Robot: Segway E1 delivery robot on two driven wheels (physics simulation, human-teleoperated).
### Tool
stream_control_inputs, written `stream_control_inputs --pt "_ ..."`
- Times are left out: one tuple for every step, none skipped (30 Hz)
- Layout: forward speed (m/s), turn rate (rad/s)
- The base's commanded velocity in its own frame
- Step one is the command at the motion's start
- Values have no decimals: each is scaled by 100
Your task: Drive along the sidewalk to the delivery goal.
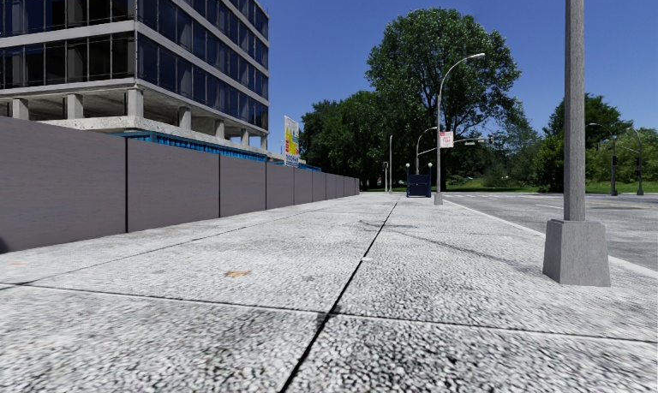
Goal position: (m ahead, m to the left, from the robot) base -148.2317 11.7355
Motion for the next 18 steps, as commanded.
stream_control_inputs --pt "0 0" --pt "0 0" --pt "0 0" --pt "0 0" --pt "0 0" --pt "0 0" --pt "0 0" --pt "0 0" --pt "0 0" --pt "0 0" --pt "0 0" --pt "0 0" --pt "0 0" --pt "0 0" --pt "0 0" --pt "0 0" --pt "0 0" --pt "0 0"
